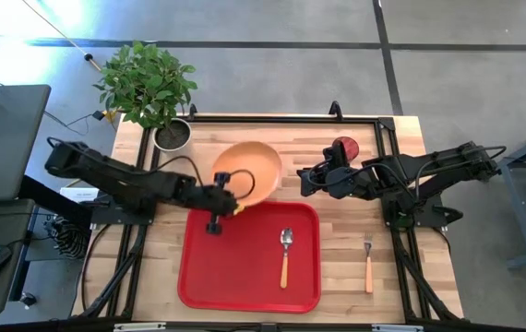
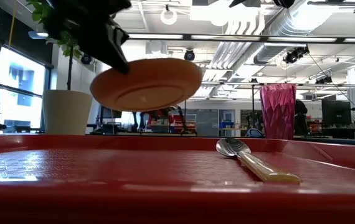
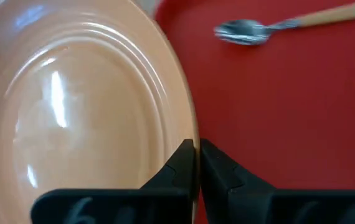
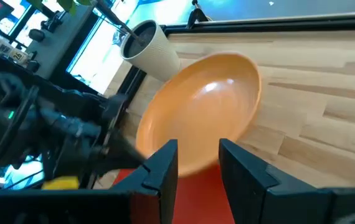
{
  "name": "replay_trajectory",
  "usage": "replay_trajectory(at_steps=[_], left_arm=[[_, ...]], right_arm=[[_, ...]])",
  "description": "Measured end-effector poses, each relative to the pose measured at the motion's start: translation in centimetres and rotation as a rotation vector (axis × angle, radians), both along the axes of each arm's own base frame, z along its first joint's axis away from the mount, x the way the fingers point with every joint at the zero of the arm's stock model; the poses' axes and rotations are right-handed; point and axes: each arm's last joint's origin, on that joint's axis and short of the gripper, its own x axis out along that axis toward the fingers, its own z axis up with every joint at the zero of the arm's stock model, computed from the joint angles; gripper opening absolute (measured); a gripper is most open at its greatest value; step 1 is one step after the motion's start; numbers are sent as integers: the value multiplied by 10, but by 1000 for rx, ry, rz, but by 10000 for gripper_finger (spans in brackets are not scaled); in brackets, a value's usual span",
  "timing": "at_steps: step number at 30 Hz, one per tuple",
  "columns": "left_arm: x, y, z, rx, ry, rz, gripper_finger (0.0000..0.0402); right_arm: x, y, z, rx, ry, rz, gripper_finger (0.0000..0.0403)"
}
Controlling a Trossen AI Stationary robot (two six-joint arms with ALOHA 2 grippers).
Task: Pick and place plate/cup/fork/spoon on tray
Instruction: Put the light orange plate at the center of the orange tray
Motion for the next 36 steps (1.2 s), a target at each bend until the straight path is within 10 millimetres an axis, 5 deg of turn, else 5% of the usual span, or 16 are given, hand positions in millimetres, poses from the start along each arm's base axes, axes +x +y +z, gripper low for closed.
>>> replay_trajectory(at_steps=[21, 36], left_arm=[[-30, -81, -1, 64, 19, -434, 4], [-42, -130, -34, 127, 100, -586, 4]], right_arm=[[-2, 0, -3, 12, 33, 3, 107], [-3, 1, -5, 27, 65, 38, 107]])
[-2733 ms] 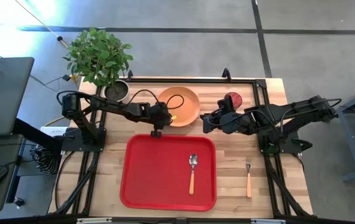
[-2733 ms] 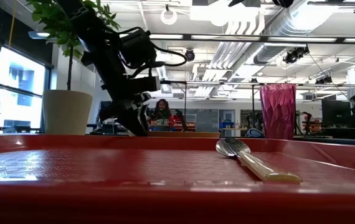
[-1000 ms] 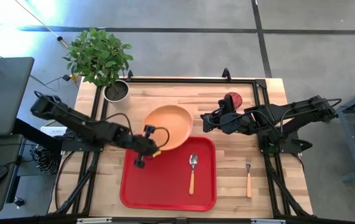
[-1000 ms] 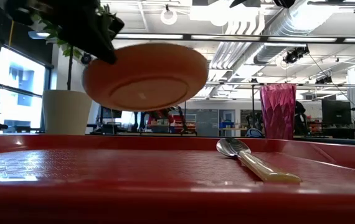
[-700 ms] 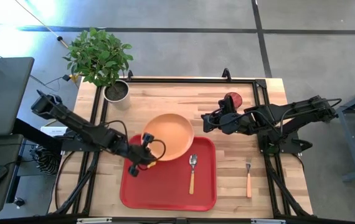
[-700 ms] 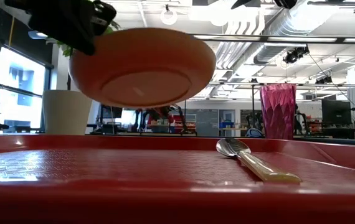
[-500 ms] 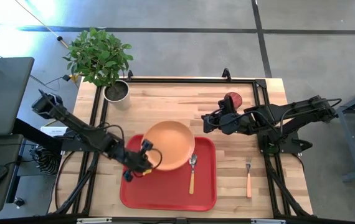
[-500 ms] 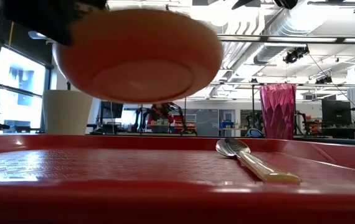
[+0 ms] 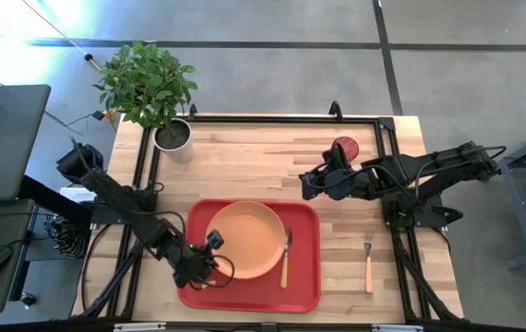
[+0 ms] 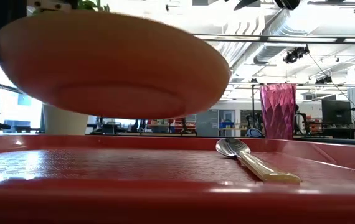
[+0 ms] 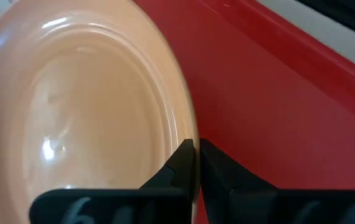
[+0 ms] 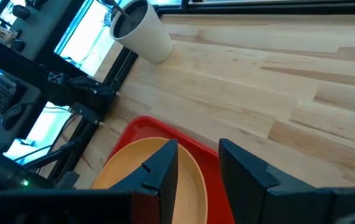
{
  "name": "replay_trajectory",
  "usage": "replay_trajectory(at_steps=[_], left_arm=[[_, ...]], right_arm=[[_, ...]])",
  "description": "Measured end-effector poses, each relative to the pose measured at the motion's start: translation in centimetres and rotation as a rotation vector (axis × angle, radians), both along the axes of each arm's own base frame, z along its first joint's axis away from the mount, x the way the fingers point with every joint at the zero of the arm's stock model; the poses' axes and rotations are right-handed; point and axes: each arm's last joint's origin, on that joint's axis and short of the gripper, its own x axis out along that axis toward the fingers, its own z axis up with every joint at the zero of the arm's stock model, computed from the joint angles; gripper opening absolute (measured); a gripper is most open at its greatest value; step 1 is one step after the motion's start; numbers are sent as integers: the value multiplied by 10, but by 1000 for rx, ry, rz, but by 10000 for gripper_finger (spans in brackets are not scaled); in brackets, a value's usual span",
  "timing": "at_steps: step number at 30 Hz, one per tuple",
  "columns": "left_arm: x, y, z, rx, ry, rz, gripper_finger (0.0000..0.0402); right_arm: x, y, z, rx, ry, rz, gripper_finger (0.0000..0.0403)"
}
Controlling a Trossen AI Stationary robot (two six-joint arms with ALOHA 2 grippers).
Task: Pick and place plate/cup/fork/spoon on tray
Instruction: Put the light orange plate at the center of the orange tray
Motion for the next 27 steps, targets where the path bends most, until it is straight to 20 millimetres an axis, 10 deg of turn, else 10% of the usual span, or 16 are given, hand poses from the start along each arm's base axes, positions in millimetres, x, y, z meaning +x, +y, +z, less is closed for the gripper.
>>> replay_trajectory(at_steps=[27], left_arm=[[-22, -40, -22, 65, 37, -304, 5]], right_arm=[[-2, 0, -2, -8, 34, 22, 107]])
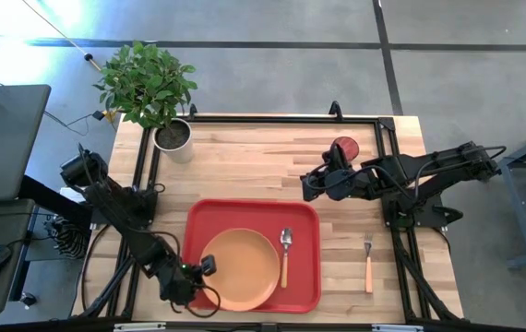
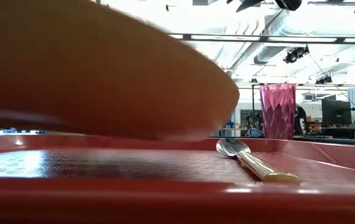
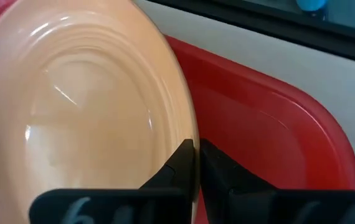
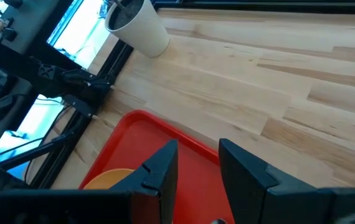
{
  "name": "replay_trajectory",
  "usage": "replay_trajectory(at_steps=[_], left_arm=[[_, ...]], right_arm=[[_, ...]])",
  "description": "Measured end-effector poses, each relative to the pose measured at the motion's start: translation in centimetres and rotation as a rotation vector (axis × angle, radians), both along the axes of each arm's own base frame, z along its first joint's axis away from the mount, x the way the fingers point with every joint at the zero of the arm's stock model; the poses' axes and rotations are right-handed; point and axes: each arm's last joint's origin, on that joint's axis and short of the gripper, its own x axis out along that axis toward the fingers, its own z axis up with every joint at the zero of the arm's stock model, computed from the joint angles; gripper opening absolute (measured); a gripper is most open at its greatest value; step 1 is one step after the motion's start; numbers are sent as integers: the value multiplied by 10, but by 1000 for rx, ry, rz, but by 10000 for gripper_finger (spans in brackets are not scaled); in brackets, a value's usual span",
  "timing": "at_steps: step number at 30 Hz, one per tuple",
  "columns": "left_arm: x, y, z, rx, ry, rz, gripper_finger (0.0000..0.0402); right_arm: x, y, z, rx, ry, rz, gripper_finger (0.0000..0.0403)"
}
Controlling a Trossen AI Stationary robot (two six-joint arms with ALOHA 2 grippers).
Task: Pick and place plate/cup/fork/spoon on tray
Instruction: Put the light orange plate at the center of the orange tray
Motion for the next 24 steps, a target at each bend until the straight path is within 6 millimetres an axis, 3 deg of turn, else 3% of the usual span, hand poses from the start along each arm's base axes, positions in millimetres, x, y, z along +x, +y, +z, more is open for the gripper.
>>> replay_trajectory(at_steps=[13, 24], left_arm=[[2, 4, -2, 49, 9, -58, 5], [5, 4, -27, 196, 35, -33, 5]], right_arm=[[0, 0, 0, 13, 3, 12, 107], [0, 1, 0, 15, 1, 14, 107]])
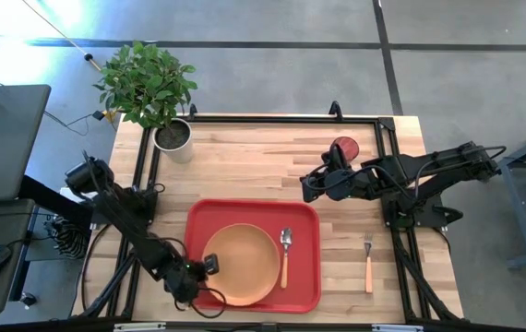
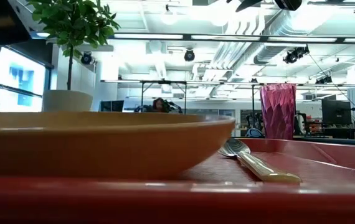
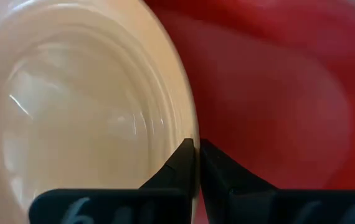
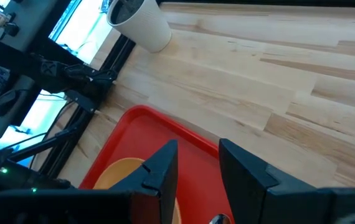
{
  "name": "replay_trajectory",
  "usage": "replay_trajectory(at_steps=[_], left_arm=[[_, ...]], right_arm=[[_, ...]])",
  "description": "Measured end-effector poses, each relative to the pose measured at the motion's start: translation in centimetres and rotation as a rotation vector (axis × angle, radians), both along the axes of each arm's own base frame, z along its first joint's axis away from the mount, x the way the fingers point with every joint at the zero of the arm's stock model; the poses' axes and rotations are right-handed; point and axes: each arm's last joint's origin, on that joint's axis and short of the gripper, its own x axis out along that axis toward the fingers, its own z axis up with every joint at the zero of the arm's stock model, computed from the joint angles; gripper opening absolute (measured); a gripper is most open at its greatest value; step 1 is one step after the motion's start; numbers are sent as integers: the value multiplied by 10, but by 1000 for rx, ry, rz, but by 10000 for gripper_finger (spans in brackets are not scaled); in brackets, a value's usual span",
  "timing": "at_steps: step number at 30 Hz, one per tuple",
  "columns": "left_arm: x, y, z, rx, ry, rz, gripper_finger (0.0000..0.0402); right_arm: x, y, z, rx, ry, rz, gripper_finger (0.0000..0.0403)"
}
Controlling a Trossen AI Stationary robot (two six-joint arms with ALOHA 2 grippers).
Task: Pick and place plate/cup/fork/spoon on tray
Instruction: Put the light orange plate at the center of the orange tray, then put the light orange fork to the right of the yellow spoon
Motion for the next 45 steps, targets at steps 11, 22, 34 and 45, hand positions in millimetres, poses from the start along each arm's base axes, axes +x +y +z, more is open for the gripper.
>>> replay_trajectory(at_steps=[11, 22, 34, 45], left_arm=[[3, 0, 4, -30, -6, 87, 5], [17, 0, 18, -201, 65, 261, 38], [18, 0, 23, -245, 85, 343, 105], [25, 6, 61, -240, 49, 487, 104]], right_arm=[[0, 0, 0, 0, 3, 1, 107], [0, 0, 0, 3, 3, 4, 107], [0, 1, 0, 29, 4, 23, 107], [-3, 18, -1, 180, 6, 104, 107]])
